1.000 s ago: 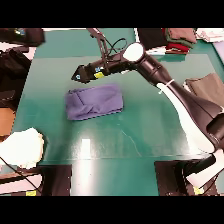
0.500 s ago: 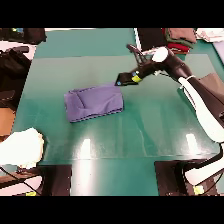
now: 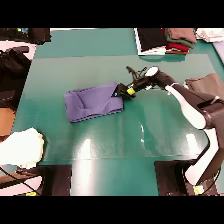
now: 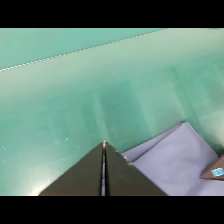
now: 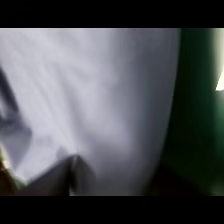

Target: Fold the shirts.

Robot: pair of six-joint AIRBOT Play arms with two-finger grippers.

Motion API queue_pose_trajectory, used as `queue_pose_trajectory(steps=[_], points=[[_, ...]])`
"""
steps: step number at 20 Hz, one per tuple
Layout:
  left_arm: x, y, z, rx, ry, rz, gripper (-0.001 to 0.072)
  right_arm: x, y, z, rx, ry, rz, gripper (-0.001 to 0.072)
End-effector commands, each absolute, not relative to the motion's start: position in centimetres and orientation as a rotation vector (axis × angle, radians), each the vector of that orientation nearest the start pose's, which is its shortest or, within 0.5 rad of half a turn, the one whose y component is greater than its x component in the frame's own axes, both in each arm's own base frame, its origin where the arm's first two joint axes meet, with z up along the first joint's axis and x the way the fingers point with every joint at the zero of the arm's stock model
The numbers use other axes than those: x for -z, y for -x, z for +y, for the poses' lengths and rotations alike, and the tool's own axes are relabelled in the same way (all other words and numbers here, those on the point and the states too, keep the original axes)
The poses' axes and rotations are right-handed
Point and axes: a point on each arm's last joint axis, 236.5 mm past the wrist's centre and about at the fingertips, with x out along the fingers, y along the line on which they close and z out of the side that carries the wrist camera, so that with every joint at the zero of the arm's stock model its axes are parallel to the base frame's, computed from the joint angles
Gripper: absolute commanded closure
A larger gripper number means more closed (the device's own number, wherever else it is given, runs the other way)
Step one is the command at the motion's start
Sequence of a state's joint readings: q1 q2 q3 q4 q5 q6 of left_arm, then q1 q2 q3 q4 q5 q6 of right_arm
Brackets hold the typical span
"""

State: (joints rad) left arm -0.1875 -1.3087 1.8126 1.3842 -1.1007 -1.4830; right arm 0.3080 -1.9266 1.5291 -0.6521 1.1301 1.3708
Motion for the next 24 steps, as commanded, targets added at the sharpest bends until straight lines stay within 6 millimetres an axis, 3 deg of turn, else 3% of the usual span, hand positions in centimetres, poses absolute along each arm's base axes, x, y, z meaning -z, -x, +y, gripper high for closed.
queue_pose_trajectory(steps=[1, 2, 4, 6, 7, 9, 11, 15, 17, 20, 22, 24], points=[[-28.0, -46.4, -13.3, 0.359, 0.004, 0.592, 0.0685, 7.6, -42.5, 35.3, -0.803, -0.545, 1.440, 0.0547], [-28.0, -46.3, -13.7, 0.374, 0.018, 0.592, 0.0685, 7.0, -43.2, 36.2, -0.830, -0.515, 1.399, 0.0697], [-28.0, -45.8, -15.3, 0.407, 0.004, 0.593, 0.0685, 4.5, -45.4, 36.0, -0.835, -0.474, 1.306, 0.0697], [-28.0, -44.8, -18.0, 0.466, -0.025, 0.591, 0.0685, 0.7, -48.6, 32.4, -0.784, -0.389, 1.201, 0.0697], [-28.0, -44.2, -19.5, 0.505, -0.052, 0.586, 0.0685, -1.2, -50.1, 29.4, -0.725, -0.356, 1.166, 0.0697], [-28.2, -43.1, -22.1, 0.561, -0.067, 0.578, 0.0685, -5.0, -52.2, 21.5, -0.580, -0.276, 1.101, 0.0697], [-28.6, -42.3, -24.0, 0.601, -0.075, 0.559, 0.0685, -8.3, -52.7, 12.4, -0.415, -0.234, 1.055, 0.0697], [-29.6, -41.8, -26.1, 0.643, -0.059, 0.513, 0.0685, -12.3, -50.1, -4.9, -0.097, -0.310, 0.983, 0.0697], [-30.0, -41.8, -26.4, 0.650, -0.036, 0.503, 0.0685, -13.2, -48.4, -11.5, 0.031, -0.380, 0.936, 0.0697], [-30.2, -41.9, -26.5, 0.646, -0.012, 0.501, 0.0685, -13.2, -45.9, -18.7, 0.167, -0.461, 0.905, 0.0697], [-30.2, -41.9, -26.5, 0.645, -0.008, 0.502, 0.0685, -13.5, -45.3, -21.1, 0.216, -0.478, 0.873, 0.0697], [-30.2, -41.9, -26.5, 0.645, -0.007, 0.500, 0.0685, -14.7, -45.7, -21.5, 0.205, -0.459, 0.835, 0.0697]])
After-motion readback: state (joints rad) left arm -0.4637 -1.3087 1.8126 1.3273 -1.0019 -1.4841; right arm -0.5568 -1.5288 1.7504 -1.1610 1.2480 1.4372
